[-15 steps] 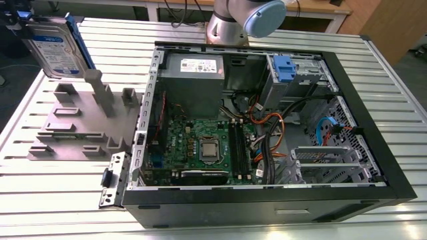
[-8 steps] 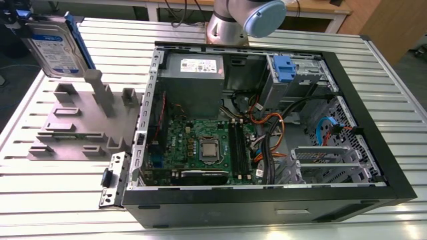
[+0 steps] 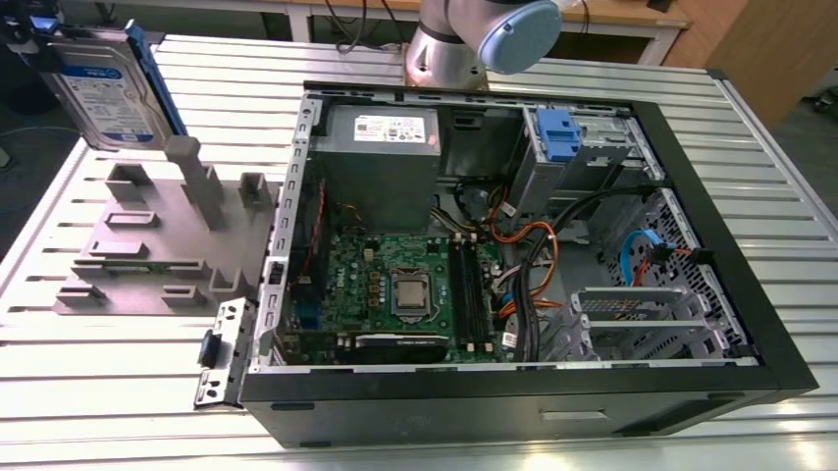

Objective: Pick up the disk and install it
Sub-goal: 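Pick up the disk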

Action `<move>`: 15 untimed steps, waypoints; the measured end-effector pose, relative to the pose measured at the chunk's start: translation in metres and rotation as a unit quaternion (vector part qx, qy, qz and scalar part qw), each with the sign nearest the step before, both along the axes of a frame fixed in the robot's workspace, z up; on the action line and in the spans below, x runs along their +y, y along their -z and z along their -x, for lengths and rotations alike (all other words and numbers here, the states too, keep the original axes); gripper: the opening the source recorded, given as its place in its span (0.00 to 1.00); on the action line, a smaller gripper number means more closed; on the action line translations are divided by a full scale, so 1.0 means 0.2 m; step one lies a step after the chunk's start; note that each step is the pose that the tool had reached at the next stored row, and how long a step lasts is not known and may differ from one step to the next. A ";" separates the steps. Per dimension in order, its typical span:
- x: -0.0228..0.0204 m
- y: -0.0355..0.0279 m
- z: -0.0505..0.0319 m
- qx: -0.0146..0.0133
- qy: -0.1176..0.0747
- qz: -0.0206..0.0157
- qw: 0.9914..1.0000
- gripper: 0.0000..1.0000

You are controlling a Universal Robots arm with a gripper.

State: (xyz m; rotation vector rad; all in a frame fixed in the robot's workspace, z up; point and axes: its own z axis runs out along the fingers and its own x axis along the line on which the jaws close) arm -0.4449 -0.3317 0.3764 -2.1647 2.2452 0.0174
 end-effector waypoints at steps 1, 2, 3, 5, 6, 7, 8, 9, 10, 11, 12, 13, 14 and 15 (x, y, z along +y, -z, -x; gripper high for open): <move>0.000 -0.001 0.000 0.000 0.000 0.000 1.000 0.36; 0.000 -0.003 0.000 0.000 0.000 0.000 1.000 0.36; 0.000 -0.004 0.000 0.000 0.000 0.000 1.000 0.36; 0.000 -0.007 0.000 0.000 0.000 0.000 1.000 0.36; 0.000 -0.009 0.000 0.000 0.000 0.000 1.000 0.36; 0.000 -0.011 0.000 0.000 0.000 0.000 1.000 0.36; 0.000 -0.013 0.000 0.000 0.000 0.000 1.000 0.36; 0.000 -0.016 0.000 0.000 0.000 0.000 1.000 0.36; 0.000 -0.018 0.000 0.000 0.000 0.000 1.000 0.36; 0.000 -0.021 0.000 0.000 0.000 0.000 1.000 0.36; 0.000 -0.023 0.000 0.000 0.000 0.000 1.000 0.36; 0.000 -0.026 0.000 0.000 0.000 0.000 1.000 0.36; 0.000 -0.028 0.000 0.000 0.000 0.000 1.000 0.36; 0.000 -0.029 0.000 0.000 0.000 0.000 1.000 0.36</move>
